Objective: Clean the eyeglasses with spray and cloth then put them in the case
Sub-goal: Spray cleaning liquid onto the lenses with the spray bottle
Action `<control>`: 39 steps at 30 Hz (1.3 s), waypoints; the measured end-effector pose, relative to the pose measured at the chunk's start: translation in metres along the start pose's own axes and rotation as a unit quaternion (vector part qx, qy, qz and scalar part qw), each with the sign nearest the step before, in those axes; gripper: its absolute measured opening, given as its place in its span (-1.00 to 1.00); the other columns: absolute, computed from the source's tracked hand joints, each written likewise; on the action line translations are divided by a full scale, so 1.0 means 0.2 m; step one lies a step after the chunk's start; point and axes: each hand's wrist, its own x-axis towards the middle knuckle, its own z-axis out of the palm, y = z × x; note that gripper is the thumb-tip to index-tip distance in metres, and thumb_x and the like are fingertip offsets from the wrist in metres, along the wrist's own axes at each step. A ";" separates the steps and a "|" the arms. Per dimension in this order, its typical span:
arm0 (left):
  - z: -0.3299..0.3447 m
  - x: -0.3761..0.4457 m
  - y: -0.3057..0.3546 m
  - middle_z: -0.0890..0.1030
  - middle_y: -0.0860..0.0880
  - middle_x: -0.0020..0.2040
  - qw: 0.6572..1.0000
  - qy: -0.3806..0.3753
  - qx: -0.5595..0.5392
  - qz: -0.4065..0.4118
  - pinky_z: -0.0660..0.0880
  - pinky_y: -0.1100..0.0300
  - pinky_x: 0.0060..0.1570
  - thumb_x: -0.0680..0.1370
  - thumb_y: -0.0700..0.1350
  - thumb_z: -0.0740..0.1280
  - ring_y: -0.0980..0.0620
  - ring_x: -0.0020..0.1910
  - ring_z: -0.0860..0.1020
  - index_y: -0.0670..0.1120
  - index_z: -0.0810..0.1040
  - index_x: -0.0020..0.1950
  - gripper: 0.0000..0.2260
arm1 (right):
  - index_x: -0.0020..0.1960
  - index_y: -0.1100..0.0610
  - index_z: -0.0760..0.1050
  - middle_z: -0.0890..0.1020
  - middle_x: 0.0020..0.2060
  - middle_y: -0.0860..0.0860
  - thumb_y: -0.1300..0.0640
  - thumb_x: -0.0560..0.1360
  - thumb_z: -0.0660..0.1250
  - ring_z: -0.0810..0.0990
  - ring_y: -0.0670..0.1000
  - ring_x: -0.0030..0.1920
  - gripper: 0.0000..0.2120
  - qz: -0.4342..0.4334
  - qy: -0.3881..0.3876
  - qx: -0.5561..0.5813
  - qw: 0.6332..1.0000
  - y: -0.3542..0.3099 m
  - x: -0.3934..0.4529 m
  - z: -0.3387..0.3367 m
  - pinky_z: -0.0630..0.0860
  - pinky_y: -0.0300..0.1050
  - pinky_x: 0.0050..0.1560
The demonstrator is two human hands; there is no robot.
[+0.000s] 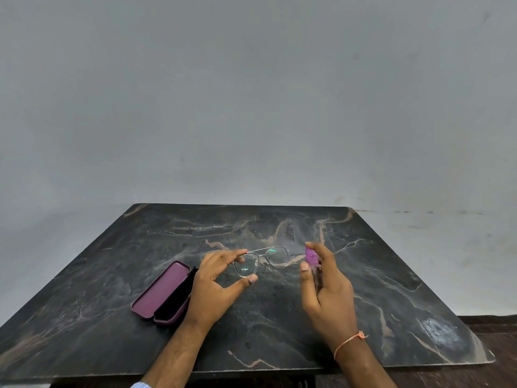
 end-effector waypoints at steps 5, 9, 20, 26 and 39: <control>0.00 0.00 -0.01 0.73 0.22 0.21 1.000 0.004 0.003 0.002 0.43 0.39 0.38 0.47 0.34 0.57 0.10 0.36 0.60 0.35 0.64 0.38 -0.51 | 0.47 -0.33 0.38 0.51 -0.37 -0.12 -0.12 0.69 0.24 0.45 -0.03 -0.45 -0.64 -0.002 -0.011 0.012 1.000 0.00 -0.01 0.02 0.34 -0.29 -0.41; 0.00 0.00 -0.02 0.72 0.22 0.20 1.000 0.009 0.004 -0.004 0.46 0.34 0.35 0.47 0.25 0.60 0.12 0.36 0.60 0.34 0.65 0.39 -0.51 | 0.51 -0.30 0.40 0.55 -0.31 -0.28 -0.13 0.68 0.28 0.41 -0.09 -0.49 -0.59 0.000 -0.017 0.022 1.000 -0.02 -0.05 0.03 0.32 -0.43 -0.36; 0.00 0.00 0.00 0.72 0.25 0.16 1.000 0.011 0.010 0.001 0.44 0.37 0.37 0.47 0.21 0.63 0.09 0.33 0.61 0.23 0.69 0.40 -0.49 | 0.37 -0.14 0.51 0.53 -0.19 -0.46 -0.01 0.62 0.37 0.55 -0.25 -0.34 -0.67 -0.043 -0.033 0.028 0.998 -0.13 -0.12 0.09 0.33 -0.52 -0.25; 0.00 0.00 0.01 0.71 0.26 0.16 1.000 0.009 0.013 0.000 0.43 0.39 0.37 0.46 0.22 0.63 0.09 0.32 0.61 0.23 0.69 0.39 -0.49 | 0.36 -0.13 0.51 0.53 -0.20 -0.46 -0.01 0.62 0.37 0.57 -0.27 -0.32 -0.69 -0.045 -0.014 0.014 0.999 -0.13 -0.08 0.12 0.33 -0.54 -0.26; -0.02 -0.01 0.04 0.73 0.21 0.18 0.999 0.022 -0.003 -0.024 0.40 0.47 0.34 0.44 0.19 0.64 0.13 0.34 0.59 0.25 0.71 0.36 -0.52 | 0.21 -0.35 0.49 0.72 -0.12 -0.17 -0.17 0.55 0.45 0.62 0.01 -0.36 -0.73 0.118 0.009 0.027 0.993 0.21 -0.11 -0.06 0.60 -0.07 -0.28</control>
